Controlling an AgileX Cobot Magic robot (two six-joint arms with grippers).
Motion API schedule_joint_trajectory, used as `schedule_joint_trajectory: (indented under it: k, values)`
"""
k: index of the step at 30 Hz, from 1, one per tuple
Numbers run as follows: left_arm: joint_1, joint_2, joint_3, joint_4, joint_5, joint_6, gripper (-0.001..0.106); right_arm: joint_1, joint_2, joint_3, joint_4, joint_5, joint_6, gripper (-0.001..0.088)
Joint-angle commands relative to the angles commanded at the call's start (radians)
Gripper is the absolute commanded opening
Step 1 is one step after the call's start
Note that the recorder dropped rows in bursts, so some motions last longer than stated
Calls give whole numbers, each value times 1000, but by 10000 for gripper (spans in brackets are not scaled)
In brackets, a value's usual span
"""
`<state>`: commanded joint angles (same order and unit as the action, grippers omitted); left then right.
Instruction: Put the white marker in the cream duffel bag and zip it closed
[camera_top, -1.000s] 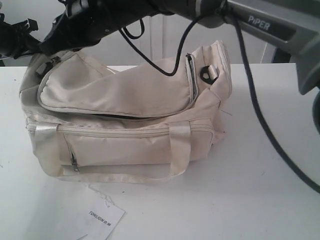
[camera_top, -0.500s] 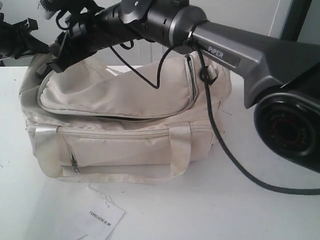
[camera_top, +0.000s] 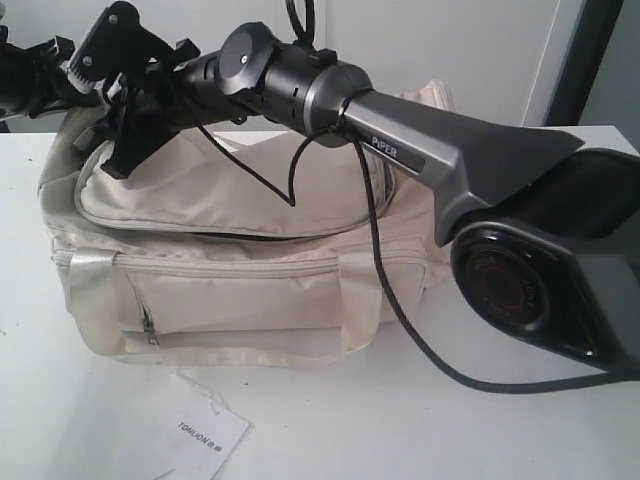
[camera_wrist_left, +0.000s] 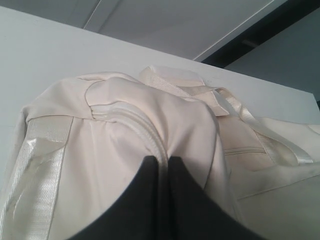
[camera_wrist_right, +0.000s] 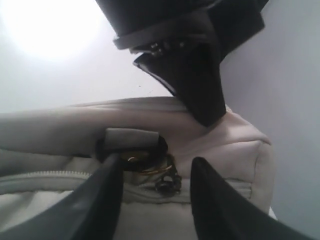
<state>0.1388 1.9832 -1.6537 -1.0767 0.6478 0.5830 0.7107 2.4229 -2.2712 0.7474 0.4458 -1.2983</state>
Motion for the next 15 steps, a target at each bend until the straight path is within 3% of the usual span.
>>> schedule_joint_trajectory:
  k: [8,10,15]
  values:
    - [0,0,0,0,0,2,5,0,35,-2,-11,-81,-7,391]
    - [0,0,0,0,0,18,5,0,35,-2,-17,-86,-7,313]
    - [0,0,0,0,0,23,5,1,29,-2,-24,-30,-1,3]
